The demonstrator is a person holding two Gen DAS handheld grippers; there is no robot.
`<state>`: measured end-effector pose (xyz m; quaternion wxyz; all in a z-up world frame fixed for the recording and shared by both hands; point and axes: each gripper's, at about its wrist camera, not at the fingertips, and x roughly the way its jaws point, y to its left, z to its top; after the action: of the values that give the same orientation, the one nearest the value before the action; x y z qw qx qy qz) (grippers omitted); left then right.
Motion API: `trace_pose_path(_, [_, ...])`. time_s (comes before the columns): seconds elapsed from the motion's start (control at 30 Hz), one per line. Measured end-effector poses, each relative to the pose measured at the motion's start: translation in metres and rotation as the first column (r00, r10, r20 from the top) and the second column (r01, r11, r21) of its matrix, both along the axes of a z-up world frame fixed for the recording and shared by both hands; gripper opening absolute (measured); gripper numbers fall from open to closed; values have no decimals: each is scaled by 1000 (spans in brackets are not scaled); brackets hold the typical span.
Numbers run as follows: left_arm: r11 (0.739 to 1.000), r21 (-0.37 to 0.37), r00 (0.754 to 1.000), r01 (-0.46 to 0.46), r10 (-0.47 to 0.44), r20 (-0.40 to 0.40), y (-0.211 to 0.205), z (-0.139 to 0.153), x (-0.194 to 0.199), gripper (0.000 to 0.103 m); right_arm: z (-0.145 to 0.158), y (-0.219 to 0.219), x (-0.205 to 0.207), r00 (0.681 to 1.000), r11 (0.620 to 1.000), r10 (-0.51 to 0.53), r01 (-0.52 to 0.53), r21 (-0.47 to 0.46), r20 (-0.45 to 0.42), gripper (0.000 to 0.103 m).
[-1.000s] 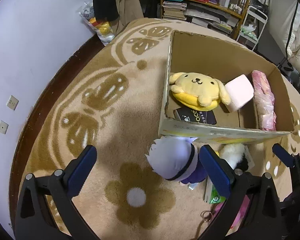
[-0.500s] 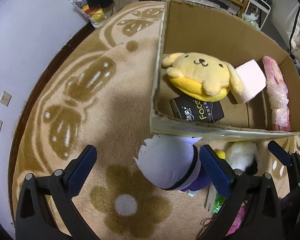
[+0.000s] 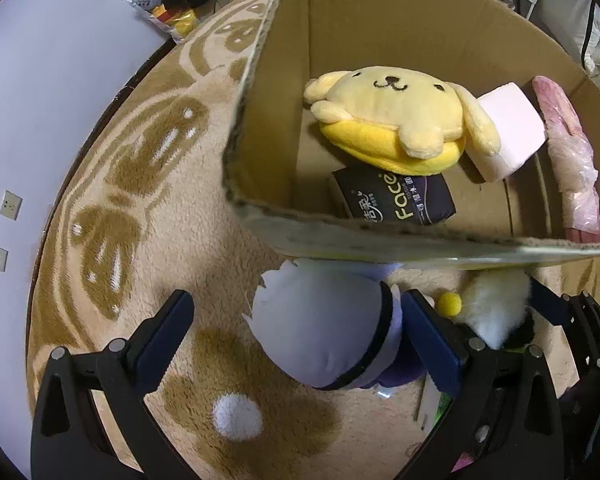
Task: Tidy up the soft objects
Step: 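Grasp purple-white plush doll with left tool while right tool grasps white-black plush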
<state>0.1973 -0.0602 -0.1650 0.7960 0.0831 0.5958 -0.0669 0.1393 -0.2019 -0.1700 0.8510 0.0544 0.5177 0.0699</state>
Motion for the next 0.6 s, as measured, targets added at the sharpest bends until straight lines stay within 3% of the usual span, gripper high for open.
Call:
trace_pose_path(0.13, [1000,1,1000,-4,4,5,0,-3,2,98,1,-4,2,1000,999,-11,11,38,-12,54])
trace_pose_path(0.23, [1000,-15,1000,-10,10,1,2,-7,1,92,0,-8,2,1000,999,-16,17,44,-21,46])
trace_pose_path(0.37, [998,-62,1000,-18,17,-22,9,-13,3,83,-4,-6,3,1000,1000,-7,8,22,-26,46])
trace_pose_path(0.5, [995,-94,999,-16,13,-40,10,-15,2,66,-5,-5,3,1000,1000,-2,2,-10,-22,38])
trace_pose_path(0.6, [993,-121,999,-16,9,-54,8,-15,0,64,-6,-6,2,1000,1000,-6,6,-2,-23,37])
